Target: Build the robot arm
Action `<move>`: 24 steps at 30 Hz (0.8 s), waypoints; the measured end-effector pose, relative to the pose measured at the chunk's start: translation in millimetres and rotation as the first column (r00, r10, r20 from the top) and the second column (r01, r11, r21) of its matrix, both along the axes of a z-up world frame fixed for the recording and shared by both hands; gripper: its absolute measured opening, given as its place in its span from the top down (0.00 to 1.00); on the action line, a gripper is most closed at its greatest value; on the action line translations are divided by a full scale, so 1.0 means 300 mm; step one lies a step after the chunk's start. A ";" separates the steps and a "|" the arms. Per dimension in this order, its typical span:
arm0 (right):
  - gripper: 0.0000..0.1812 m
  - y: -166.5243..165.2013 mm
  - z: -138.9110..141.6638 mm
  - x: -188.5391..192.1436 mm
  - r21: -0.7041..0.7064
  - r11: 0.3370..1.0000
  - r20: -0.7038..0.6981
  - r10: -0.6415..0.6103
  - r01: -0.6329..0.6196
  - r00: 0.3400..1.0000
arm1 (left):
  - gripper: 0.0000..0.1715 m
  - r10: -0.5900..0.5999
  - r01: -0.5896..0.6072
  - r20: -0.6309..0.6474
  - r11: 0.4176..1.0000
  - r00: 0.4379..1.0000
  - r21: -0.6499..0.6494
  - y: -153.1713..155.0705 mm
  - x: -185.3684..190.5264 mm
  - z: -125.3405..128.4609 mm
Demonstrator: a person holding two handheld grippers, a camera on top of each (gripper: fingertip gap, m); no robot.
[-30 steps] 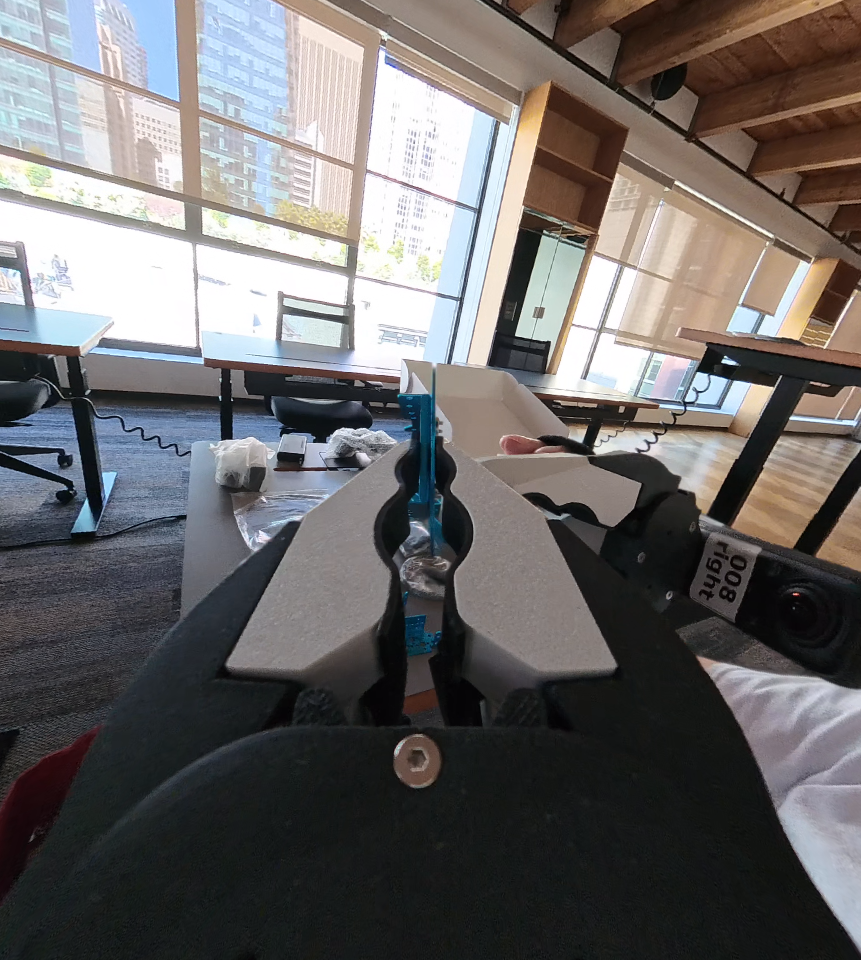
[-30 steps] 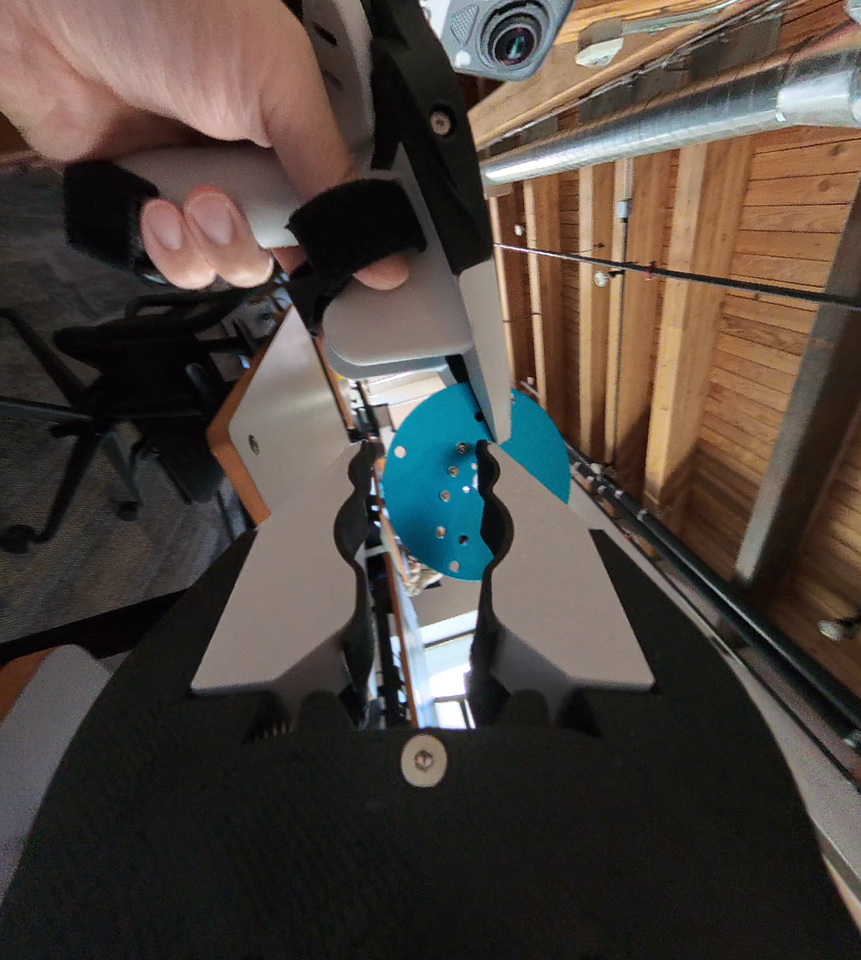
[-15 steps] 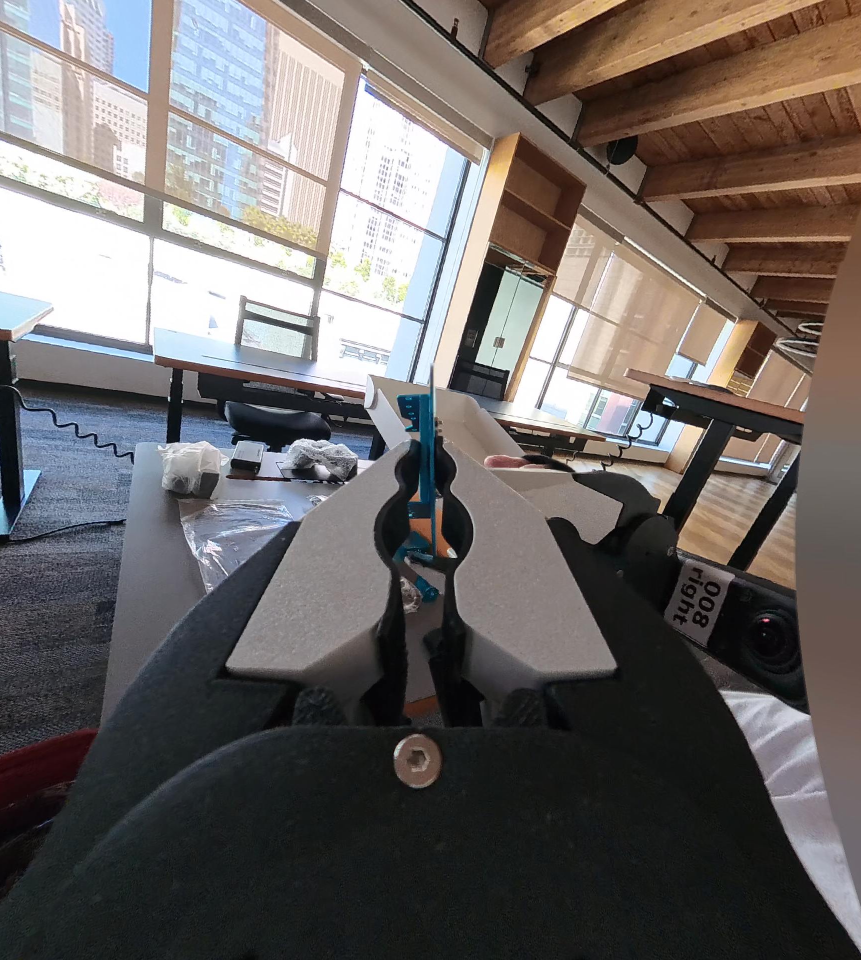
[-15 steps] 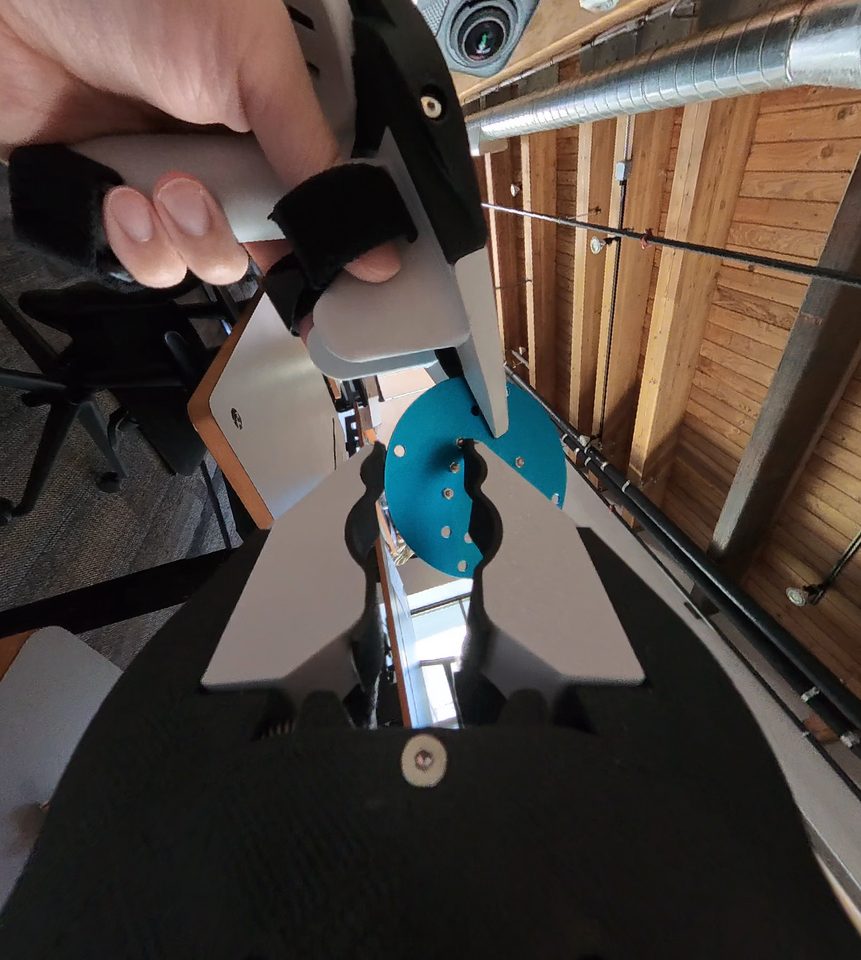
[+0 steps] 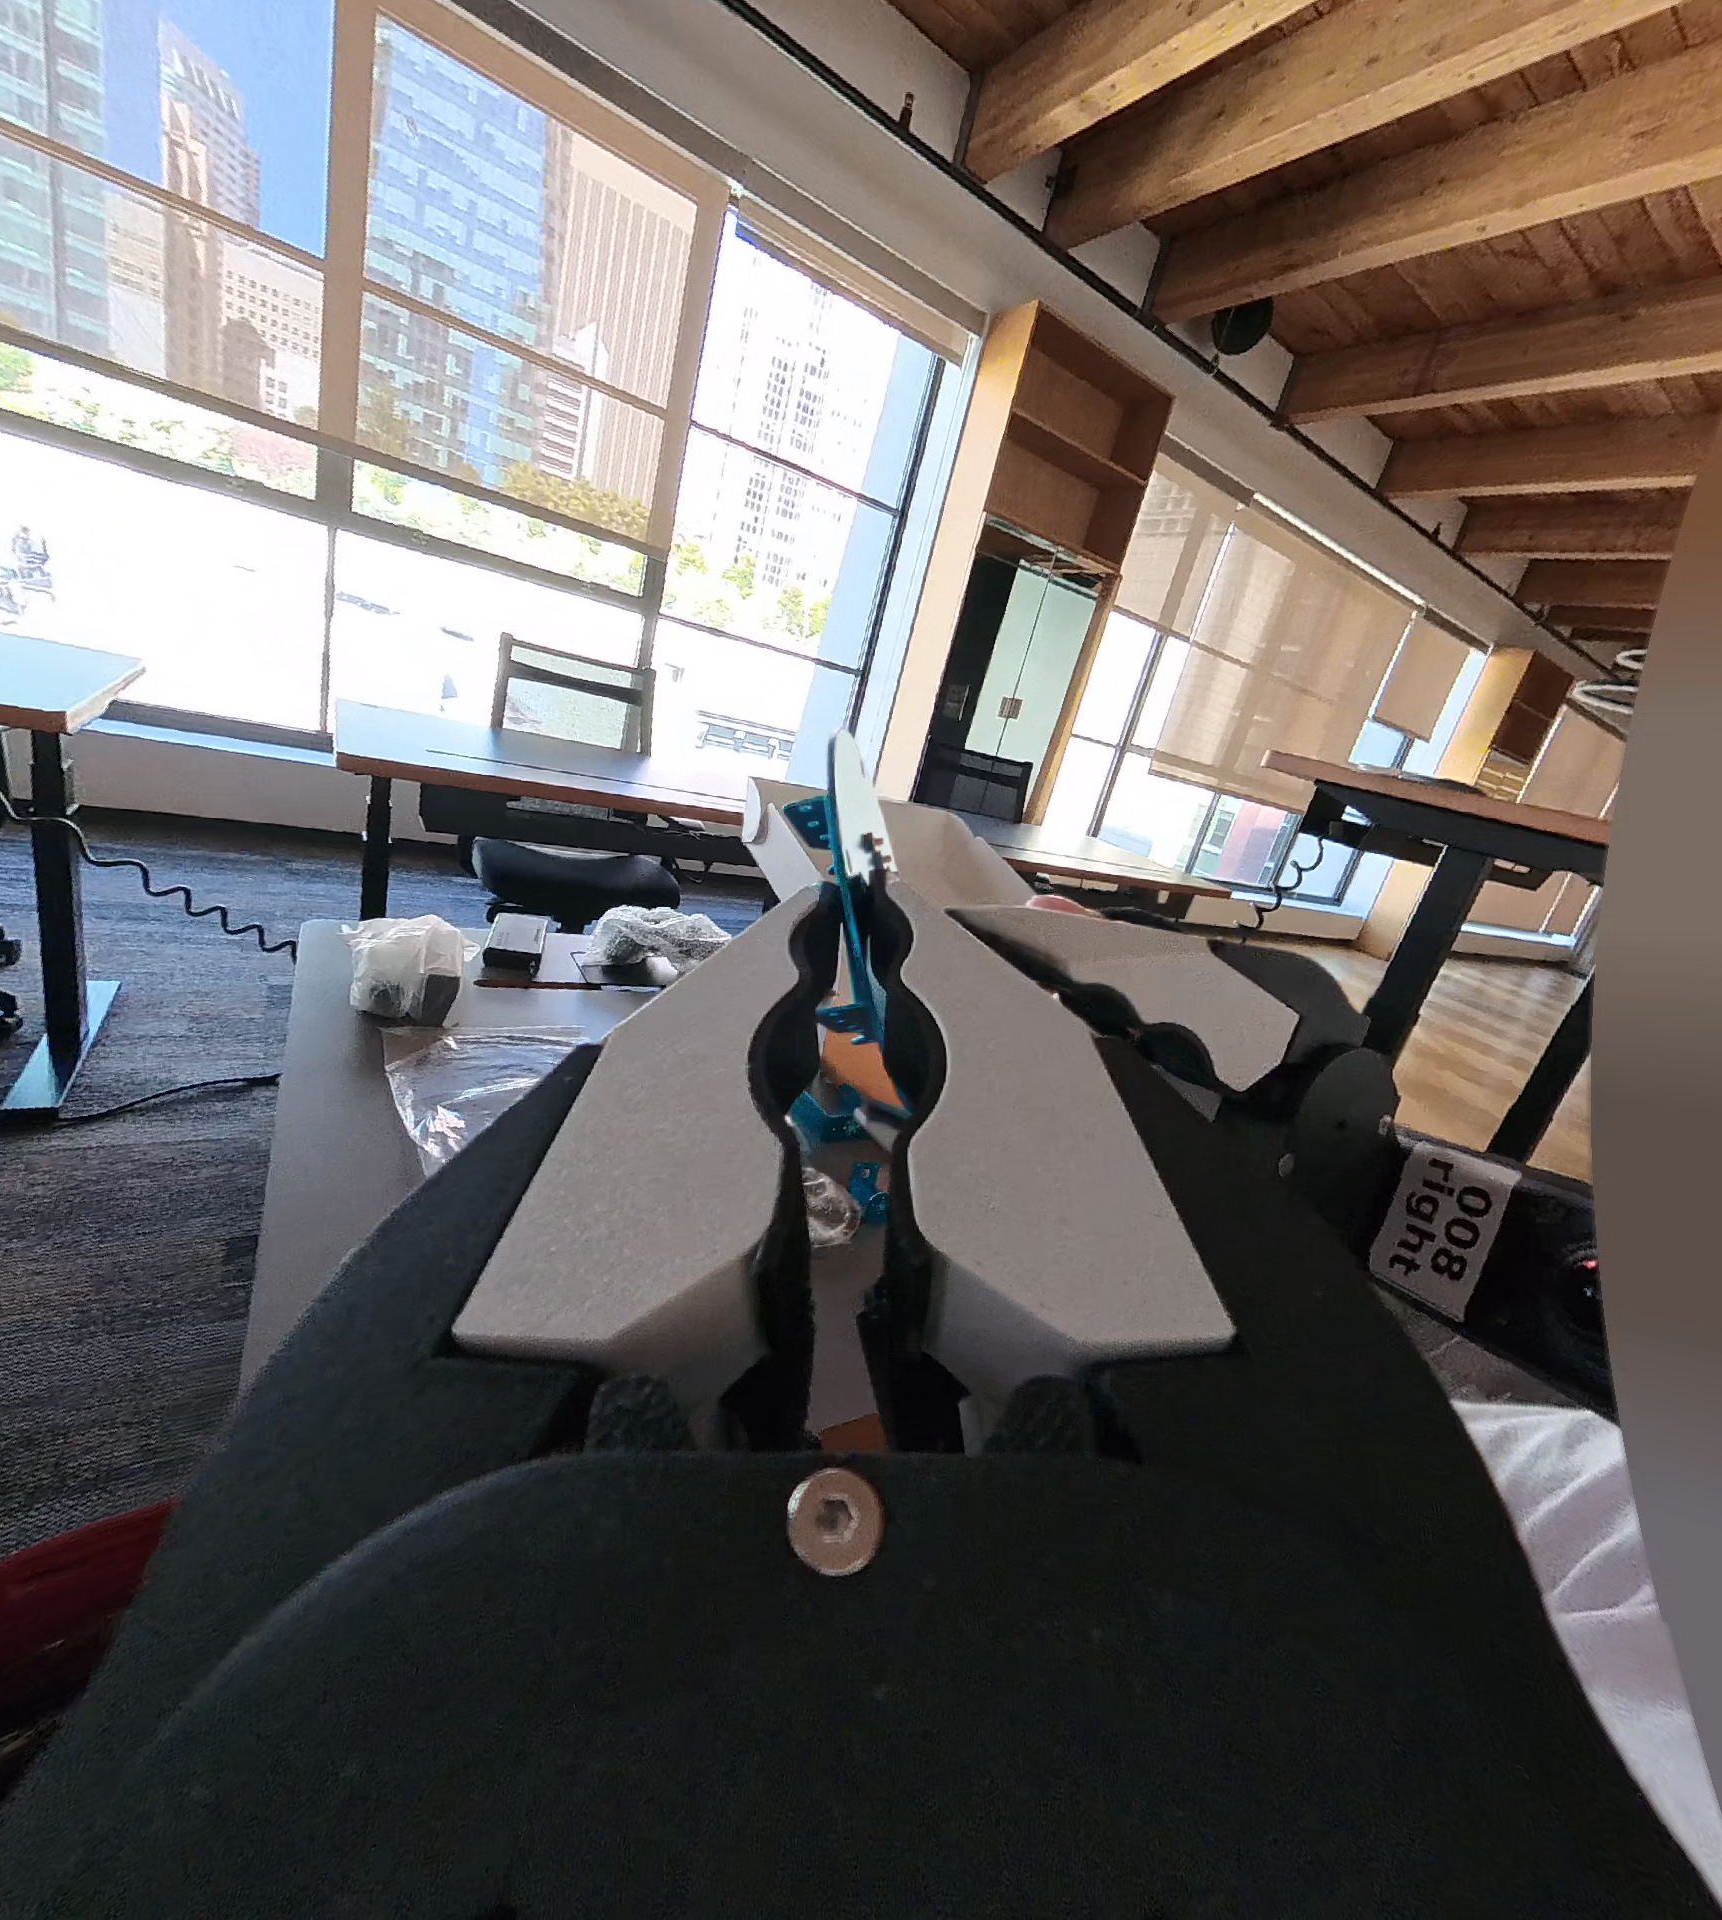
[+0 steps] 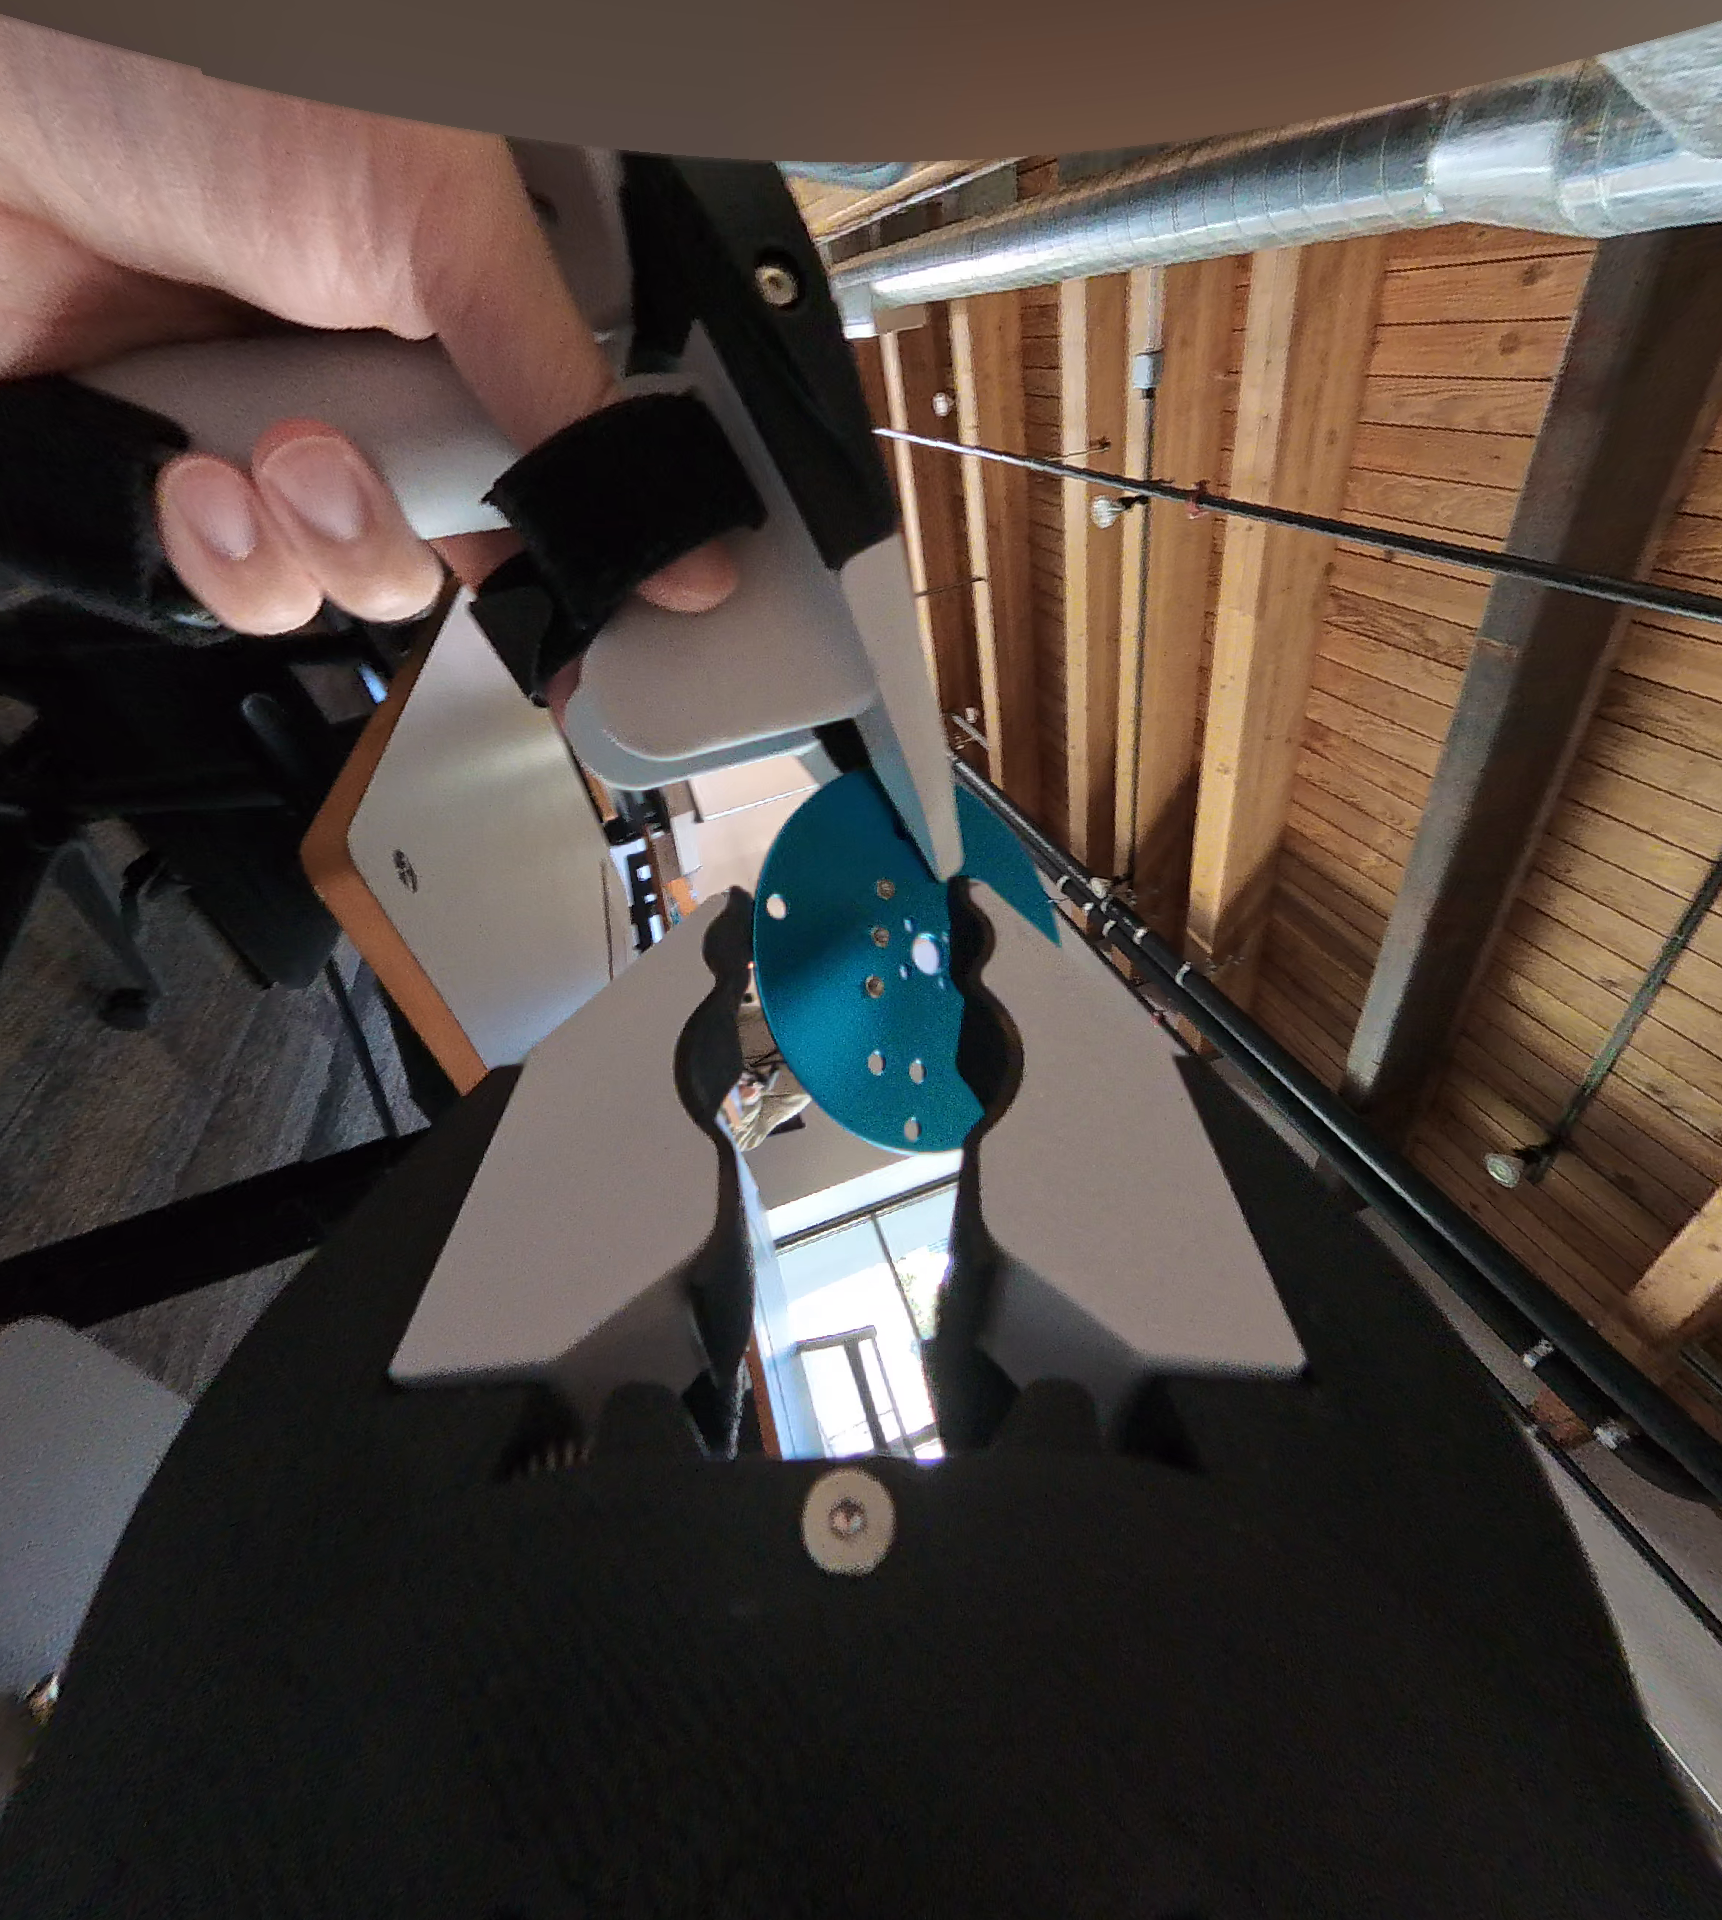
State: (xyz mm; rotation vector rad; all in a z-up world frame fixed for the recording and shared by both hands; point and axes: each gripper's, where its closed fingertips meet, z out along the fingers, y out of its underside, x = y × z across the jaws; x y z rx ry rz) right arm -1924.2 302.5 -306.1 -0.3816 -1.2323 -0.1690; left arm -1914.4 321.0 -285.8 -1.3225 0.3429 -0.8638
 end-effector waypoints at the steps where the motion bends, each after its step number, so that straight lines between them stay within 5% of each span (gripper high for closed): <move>1: 0.79 0.005 -0.009 -0.005 -0.005 1.000 0.021 -0.004 0.004 1.000 | 0.99 0.001 -0.001 -0.011 1.000 1.000 0.000 -0.001 0.006 -0.003; 20: 0.86 0.029 -0.023 0.007 -0.115 0.993 0.034 0.000 0.003 0.999 | 0.99 0.047 -0.047 -0.002 0.999 0.999 0.020 0.009 0.011 0.000; 21: 0.93 0.018 -0.020 0.011 -0.099 0.995 0.027 0.012 -0.010 1.000 | 0.98 0.075 -0.075 0.006 0.997 0.997 0.022 0.017 -0.005 0.002; 24: 0.95 -0.002 -0.007 0.018 -0.076 0.997 -0.002 0.017 -0.017 1.000 | 0.98 0.028 -0.029 0.025 0.999 0.999 0.023 0.009 -0.001 0.008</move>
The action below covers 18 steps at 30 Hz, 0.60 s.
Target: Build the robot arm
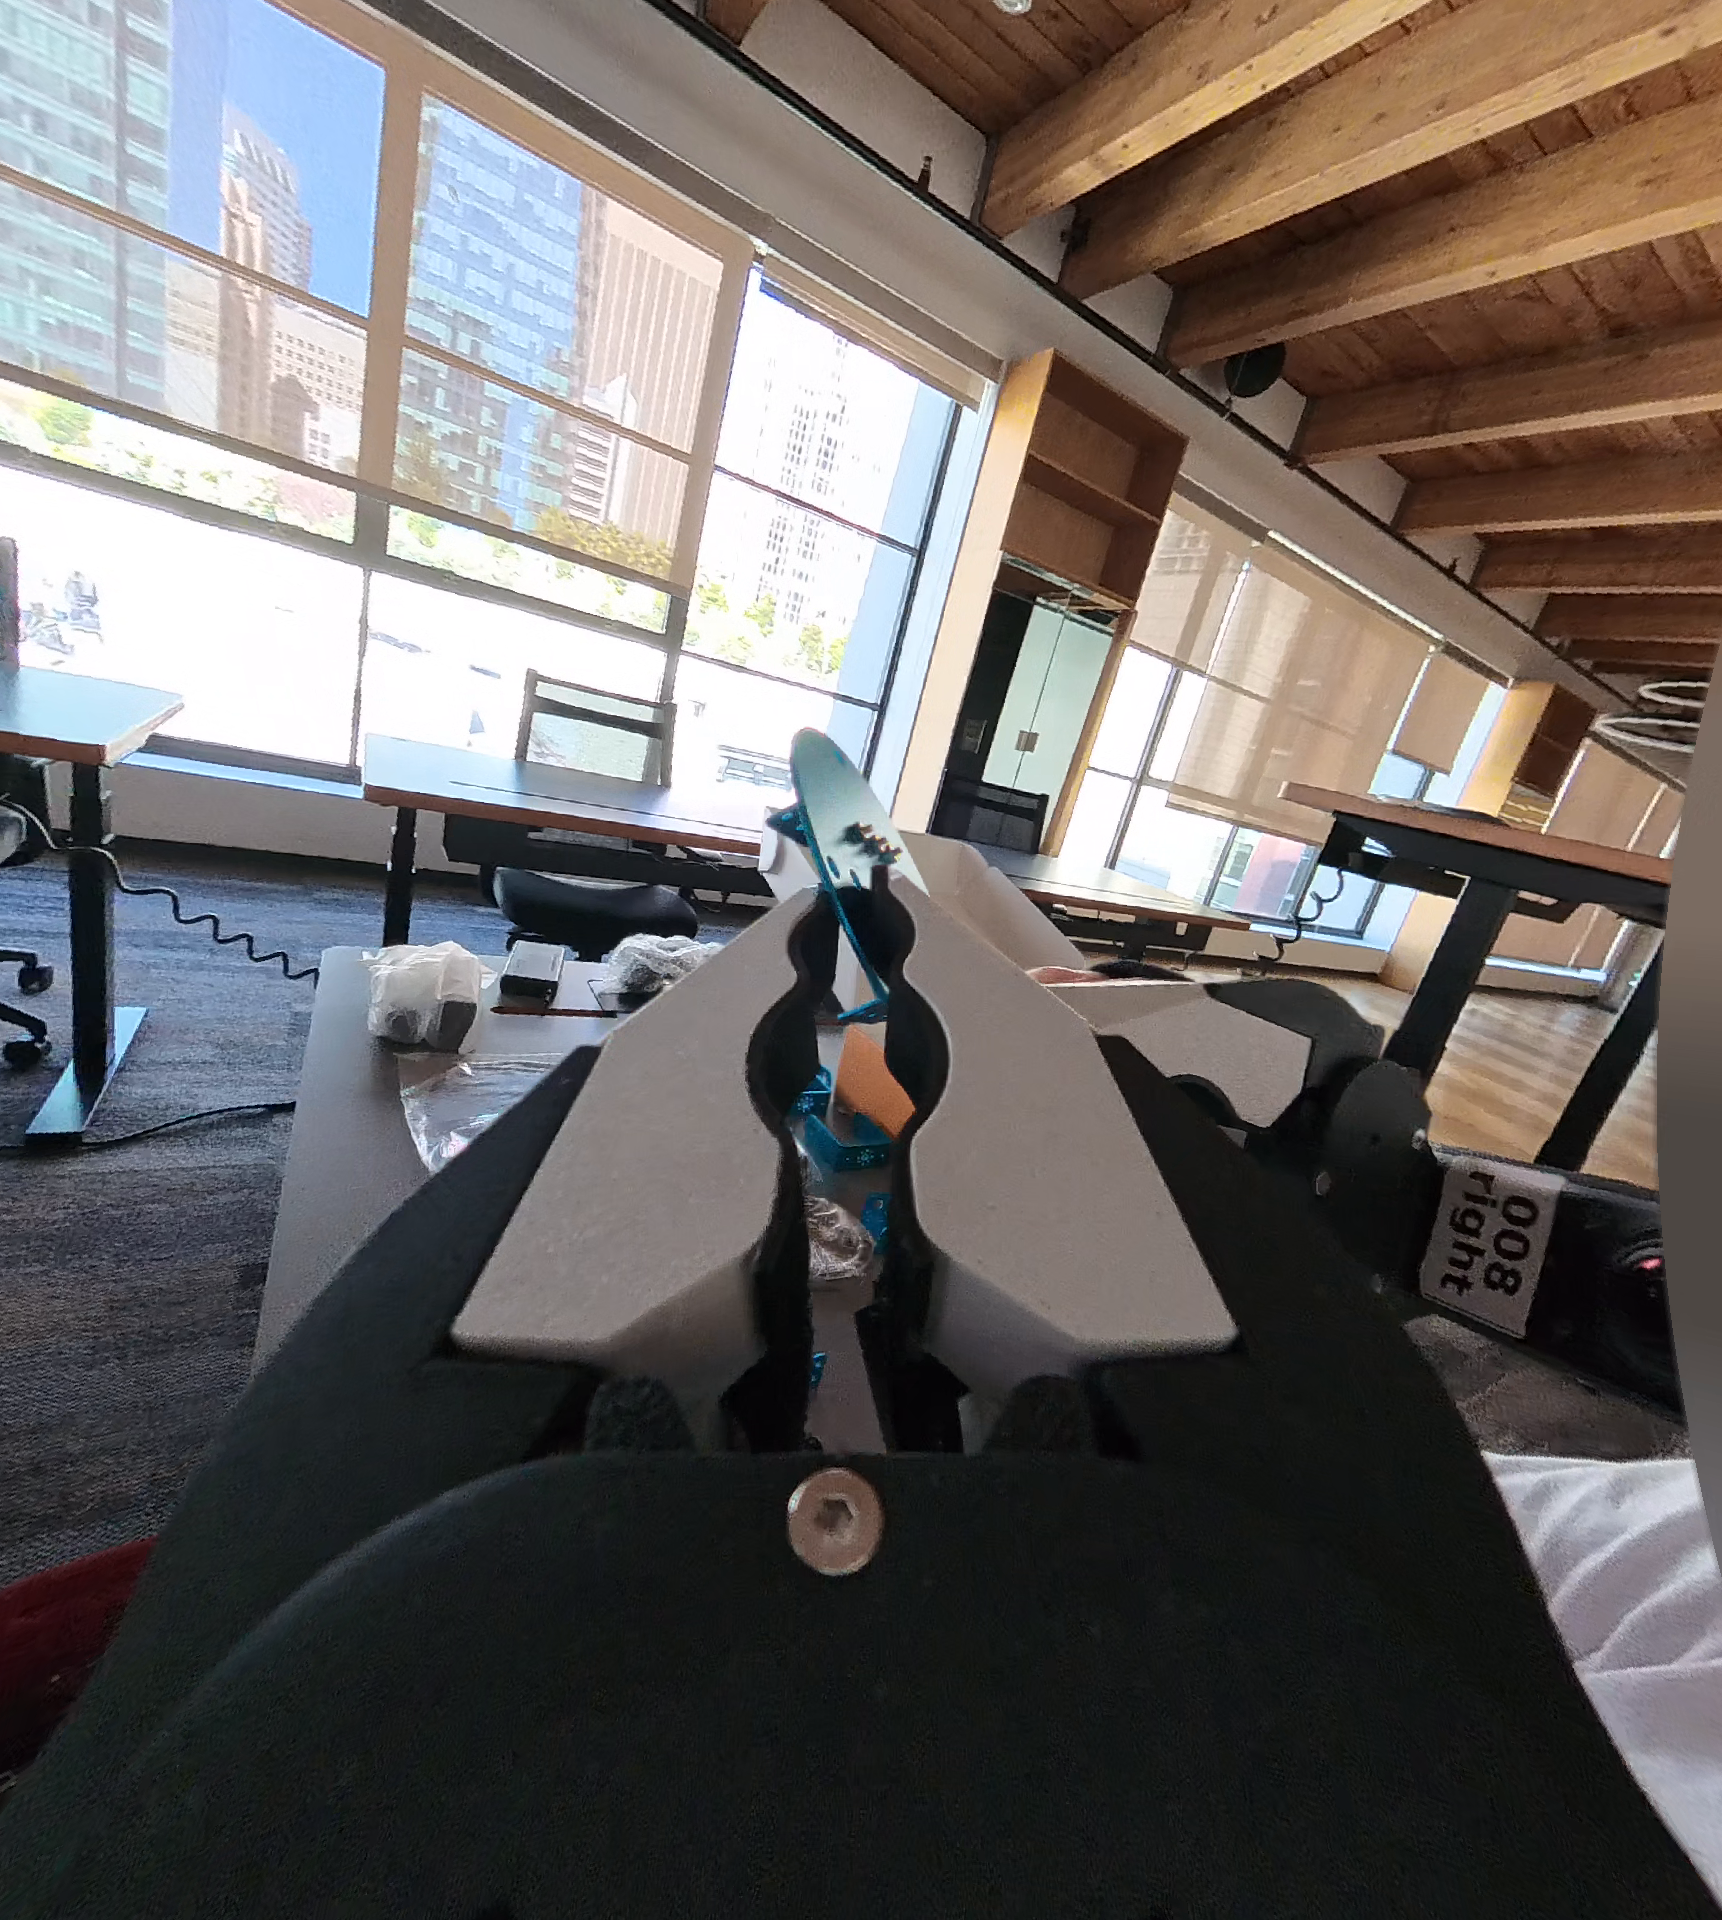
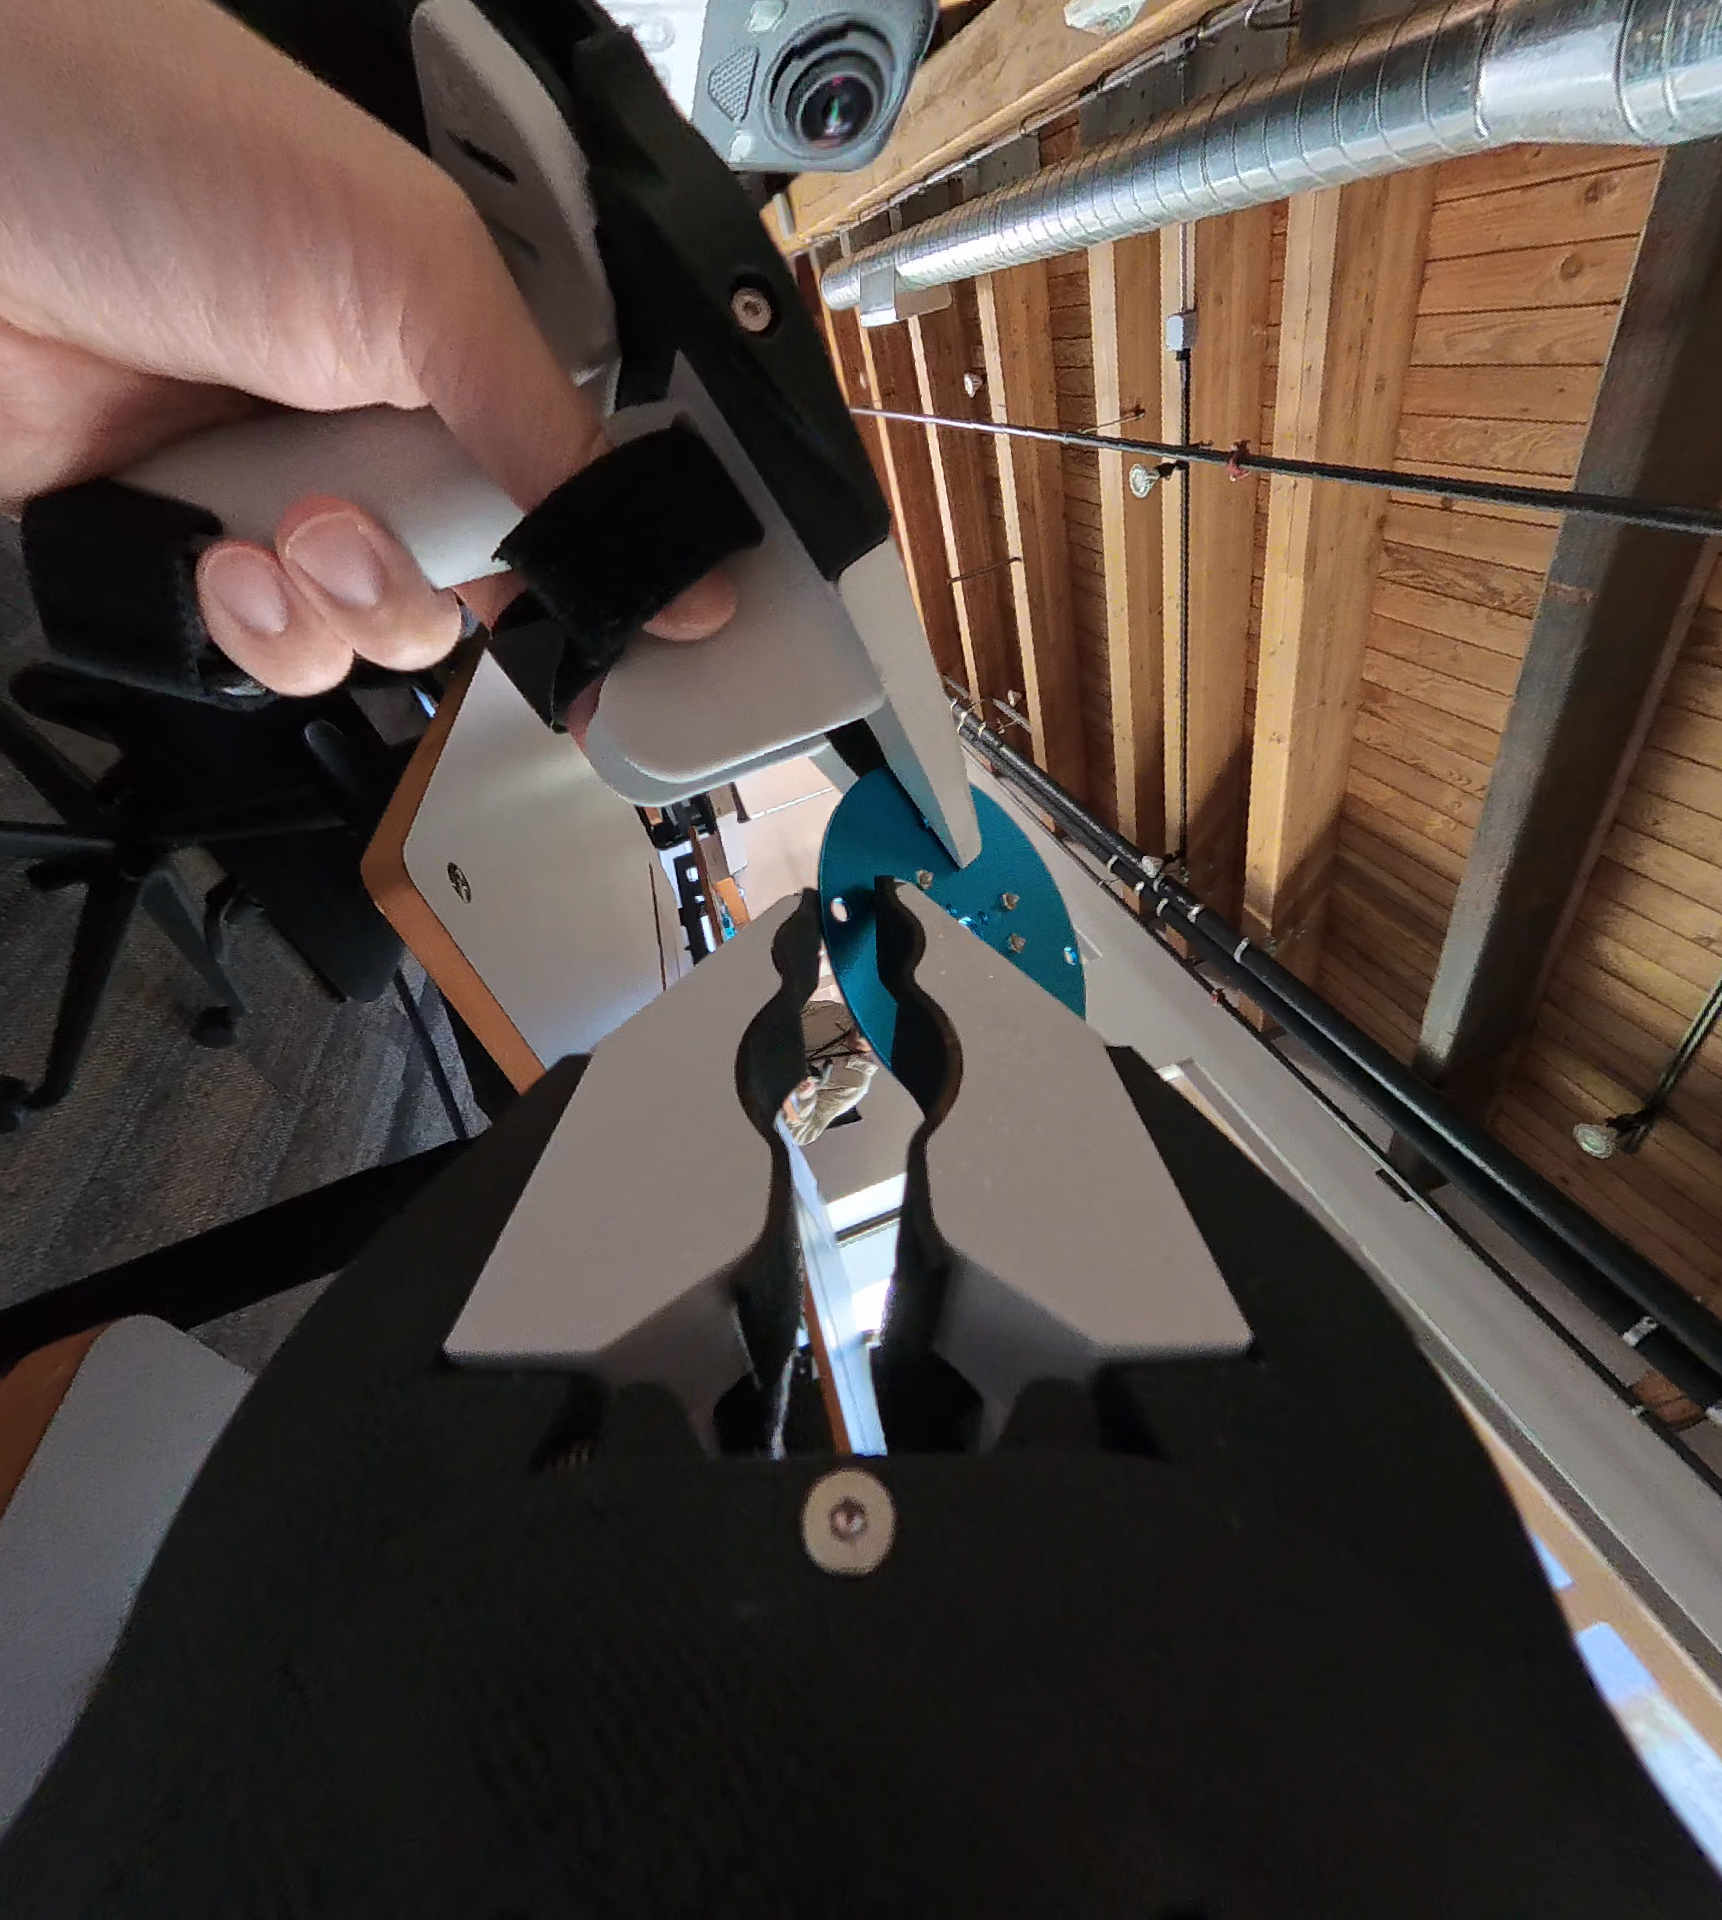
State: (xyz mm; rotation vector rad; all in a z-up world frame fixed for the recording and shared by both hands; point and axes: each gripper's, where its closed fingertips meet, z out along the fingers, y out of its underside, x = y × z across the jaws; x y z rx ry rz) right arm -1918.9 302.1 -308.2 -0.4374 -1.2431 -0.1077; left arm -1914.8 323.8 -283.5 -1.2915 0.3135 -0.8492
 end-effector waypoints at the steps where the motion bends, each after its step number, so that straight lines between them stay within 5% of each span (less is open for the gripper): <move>1: 0.95 0.001 -0.002 -0.001 -0.016 1.000 0.002 -0.004 0.004 1.000 | 0.98 -0.007 0.007 -0.002 1.000 1.000 -0.003 0.000 0.000 0.000; 5: 0.82 0.002 0.033 0.012 0.037 0.999 -0.058 -0.021 0.024 0.998 | 0.98 -0.003 0.003 -0.009 1.000 1.000 0.007 -0.006 0.001 0.002; 11: 0.83 0.015 -0.015 -0.007 -0.027 1.000 0.060 -0.001 0.003 0.998 | 0.99 0.010 -0.009 -0.085 1.000 0.996 0.013 -0.014 0.027 -0.015; 18: 0.84 0.016 -0.016 -0.001 -0.009 1.000 0.046 -0.011 0.011 0.999 | 0.99 0.024 -0.021 -0.103 0.999 0.994 0.024 -0.019 0.036 -0.012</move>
